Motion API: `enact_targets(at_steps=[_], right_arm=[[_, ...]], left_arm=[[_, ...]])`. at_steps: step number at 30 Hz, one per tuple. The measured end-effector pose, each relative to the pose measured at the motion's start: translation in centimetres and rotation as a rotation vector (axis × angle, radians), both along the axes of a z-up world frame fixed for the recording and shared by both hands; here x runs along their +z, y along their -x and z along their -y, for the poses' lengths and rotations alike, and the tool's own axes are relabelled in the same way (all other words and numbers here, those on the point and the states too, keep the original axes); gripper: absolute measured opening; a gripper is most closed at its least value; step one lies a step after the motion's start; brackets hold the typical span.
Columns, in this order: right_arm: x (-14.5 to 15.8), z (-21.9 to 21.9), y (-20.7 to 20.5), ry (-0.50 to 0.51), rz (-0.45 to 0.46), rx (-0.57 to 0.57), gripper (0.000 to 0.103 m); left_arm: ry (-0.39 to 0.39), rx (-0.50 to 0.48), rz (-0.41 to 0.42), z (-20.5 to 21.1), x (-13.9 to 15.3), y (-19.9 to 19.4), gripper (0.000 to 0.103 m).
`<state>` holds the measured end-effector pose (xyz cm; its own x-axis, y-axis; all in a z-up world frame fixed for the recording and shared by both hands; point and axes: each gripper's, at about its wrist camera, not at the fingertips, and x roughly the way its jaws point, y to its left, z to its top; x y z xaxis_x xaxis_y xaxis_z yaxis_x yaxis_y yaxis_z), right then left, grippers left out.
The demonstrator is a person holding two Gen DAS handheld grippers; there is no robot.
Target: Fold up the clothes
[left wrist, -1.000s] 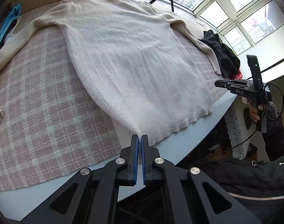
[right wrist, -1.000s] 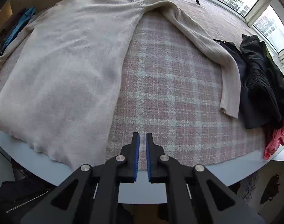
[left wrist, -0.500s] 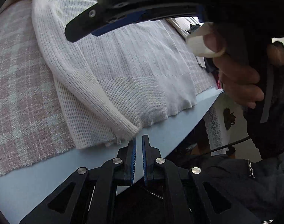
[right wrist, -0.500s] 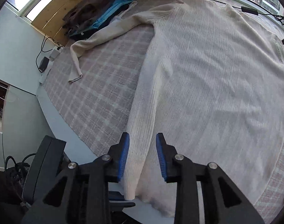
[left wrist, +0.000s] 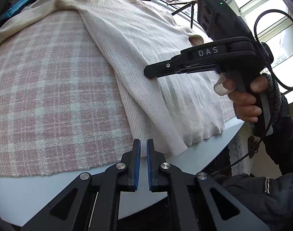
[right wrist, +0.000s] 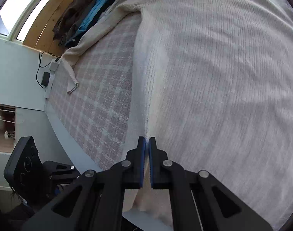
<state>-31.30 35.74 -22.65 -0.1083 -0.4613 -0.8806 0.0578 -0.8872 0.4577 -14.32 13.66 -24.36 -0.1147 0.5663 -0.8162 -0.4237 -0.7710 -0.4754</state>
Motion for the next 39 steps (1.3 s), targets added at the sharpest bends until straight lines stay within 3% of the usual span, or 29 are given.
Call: enact_targets(at_steps=[2,4,8,9,11,13,15,19,20,22,26,30,32,34,39], right_arm=[[-0.5,-0.6,-0.3,-0.056,-0.002,-0.005,0.004],[-0.5,-1.1,-0.5,-0.027,0.005,-0.018,0.004],[-1.1,-2.0,-0.4,-0.015,0.015,-0.023,0.004],[-1.1,-2.1,-0.4,-0.015,0.015,-0.025,0.004],[-1.1,-2.3,-0.4,-0.015,0.015,-0.027,0.004],[-1.1,-2.0,-0.3,-0.02,0.009,-0.021,0.004],[-1.1,-1.7,-0.2,-0.024,0.003,-0.014,0.004],[-1.3,-1.7,0.0,-0.01,0.004,-0.013,0.004],[-1.4,-1.7,0.1,-0.004,0.006,-0.014,0.004],[-1.5,-1.8,0.2,0.002,0.006,-0.01,0.004],[-1.6,-2.1,0.3,0.022,0.007,0.001,0.004],[-1.5,-3.5,0.4,0.041,0.015,-0.041,0.007],[-1.1,-4.0,0.2,-0.004,-0.01,-0.045,0.008],[-0.8,-4.0,-0.1,-0.083,-0.03,-0.021,0.008],[0.1,-2.8,-1.1,-0.291,-0.067,0.086,0.008]], left_arm=[[0.039,-0.038,-0.026,-1.4,-0.1,0.3,0.004],[0.082,-0.056,-0.043,-2.5,-0.5,0.6,0.004],[0.069,-0.096,-0.042,-4.1,-0.2,1.0,0.004],[0.062,-0.108,-0.036,-4.6,-0.1,0.9,0.006],[0.047,-0.131,-0.023,-5.6,0.0,0.9,0.022],[0.088,-0.133,-0.027,-6.4,-0.3,1.1,0.026],[0.142,-0.13,-0.035,-7.1,-0.6,1.4,0.026],[0.161,-0.156,-0.058,-8.2,-0.5,1.2,0.026],[0.164,-0.154,-0.057,-8.3,-0.6,1.3,0.016],[0.169,-0.144,-0.05,-8.4,-0.7,1.5,0.01],[0.127,-0.065,0.001,-6.0,0.0,2.1,0.008],[0.062,0.082,-0.018,-0.1,3.2,1.4,0.006],[0.014,0.146,-0.004,2.6,4.2,0.8,0.003],[0.02,0.168,-0.002,4.6,4.0,0.6,0.003],[0.045,0.216,0.076,5.7,0.2,1.1,0.003]])
